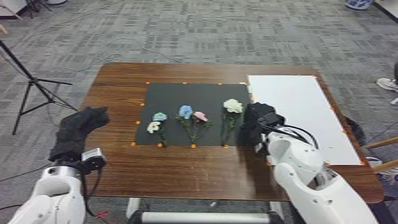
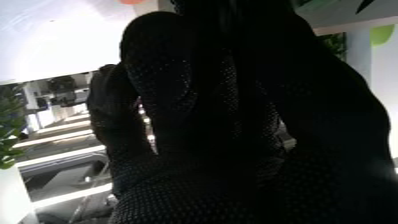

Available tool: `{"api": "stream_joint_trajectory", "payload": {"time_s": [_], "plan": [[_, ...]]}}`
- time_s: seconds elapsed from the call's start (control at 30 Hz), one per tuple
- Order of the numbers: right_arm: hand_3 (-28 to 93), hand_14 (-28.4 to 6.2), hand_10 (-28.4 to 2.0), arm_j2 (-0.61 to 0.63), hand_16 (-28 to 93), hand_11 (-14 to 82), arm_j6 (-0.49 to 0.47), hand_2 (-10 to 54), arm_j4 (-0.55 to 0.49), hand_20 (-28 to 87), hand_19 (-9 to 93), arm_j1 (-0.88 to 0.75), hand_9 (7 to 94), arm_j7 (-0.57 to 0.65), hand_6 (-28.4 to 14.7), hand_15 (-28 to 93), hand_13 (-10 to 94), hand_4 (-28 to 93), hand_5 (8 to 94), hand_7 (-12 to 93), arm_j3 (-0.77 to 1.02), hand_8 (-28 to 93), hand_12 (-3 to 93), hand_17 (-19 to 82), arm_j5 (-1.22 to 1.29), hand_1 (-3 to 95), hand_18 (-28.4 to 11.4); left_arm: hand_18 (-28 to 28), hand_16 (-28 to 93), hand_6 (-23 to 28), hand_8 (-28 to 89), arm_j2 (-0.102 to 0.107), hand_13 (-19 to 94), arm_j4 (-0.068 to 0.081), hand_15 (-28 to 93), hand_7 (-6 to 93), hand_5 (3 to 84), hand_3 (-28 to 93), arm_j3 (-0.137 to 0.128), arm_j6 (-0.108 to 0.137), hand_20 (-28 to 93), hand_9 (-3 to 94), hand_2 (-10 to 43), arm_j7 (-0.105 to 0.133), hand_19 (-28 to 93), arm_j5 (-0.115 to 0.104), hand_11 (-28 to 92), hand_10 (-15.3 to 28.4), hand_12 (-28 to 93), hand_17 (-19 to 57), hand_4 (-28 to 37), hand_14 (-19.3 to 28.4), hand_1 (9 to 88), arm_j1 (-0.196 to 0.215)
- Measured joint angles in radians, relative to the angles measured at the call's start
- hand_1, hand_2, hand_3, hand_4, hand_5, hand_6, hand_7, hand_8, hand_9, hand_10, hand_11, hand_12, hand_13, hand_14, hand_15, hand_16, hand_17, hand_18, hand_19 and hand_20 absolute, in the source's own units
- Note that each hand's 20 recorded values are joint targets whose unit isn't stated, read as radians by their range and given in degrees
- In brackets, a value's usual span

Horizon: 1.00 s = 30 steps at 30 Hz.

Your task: Arrange flowers

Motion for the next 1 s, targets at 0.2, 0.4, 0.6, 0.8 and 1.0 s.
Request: {"api": "stream_joint_trajectory", "payload": {"time_s": [0.2,0.4,0.6,0.8,1.0], "plan": [[60,-10.2,-10.7,-0.008,38,11.8,0.007,-8.2,0.008,55,80,0.016,88.8,0.001,1.6,56,76,-18,81.4,17,-0.017,2,17.9,37,0.019,54.2,-24.2,13.3,0,-1.5,-8,0.001,42,0.001,33,19.6,58.5,64,0.001,-0.001,21,54.5,15.1,-0.004,16,0.000,25,14.3,16,5.7,-25.6,18.9,30.9,-0.005],[59,-10.6,-11.2,-0.011,38,14.3,0.011,-8.9,0.011,54,79,0.025,83.6,-0.002,0.0,57,73,-16,76.2,15,-0.026,3,14.7,36,0.021,49.7,-24.2,13.3,0,-1.4,-8,0.001,42,0.001,33,19.3,58.4,64,0.003,-0.001,21,54.5,15.1,-0.004,17,0.001,25,14.4,16,5.6,-25.4,19.0,30.9,-0.012],[64,-12.4,-12.9,-0.011,36,13.0,-0.007,-7.3,0.010,54,78,0.025,76.1,-0.008,-1.5,57,70,-16,67.2,15,-0.017,-10,14.4,33,0.027,38.8,-24.4,13.4,0,-1.4,-8,0.001,42,0.001,33,19.2,58.4,64,0.002,-0.001,21,54.5,15.0,-0.005,17,0.001,25,14.4,16,5.6,-25.4,19.0,30.9,-0.011],[64,-13.6,-14.6,-0.012,35,11.8,-0.066,-8.9,0.002,54,78,0.026,70.9,-0.015,-2.4,57,68,-15,62.4,14,-0.002,-10,14.2,32,0.024,35.7,-25.0,13.4,0,-1.4,-8,0.001,42,0.001,33,19.2,58.4,64,0.002,0.000,21,54.5,15.0,-0.006,17,0.001,25,14.6,16,5.5,-25.4,18.9,30.9,-0.011],[66,-14.0,-15.3,-0.010,35,10.6,-0.092,-9.5,-0.006,54,77,0.027,68.5,-0.026,-2.9,58,66,-16,60.7,14,0.007,-9,13.8,32,0.016,31.6,-25.2,13.3,0,-1.5,-8,0.001,42,0.000,33,19.3,58.3,64,0.002,0.000,21,54.5,14.8,-0.007,17,0.001,25,14.5,16,5.5,-25.3,18.9,31.0,-0.011]]}}
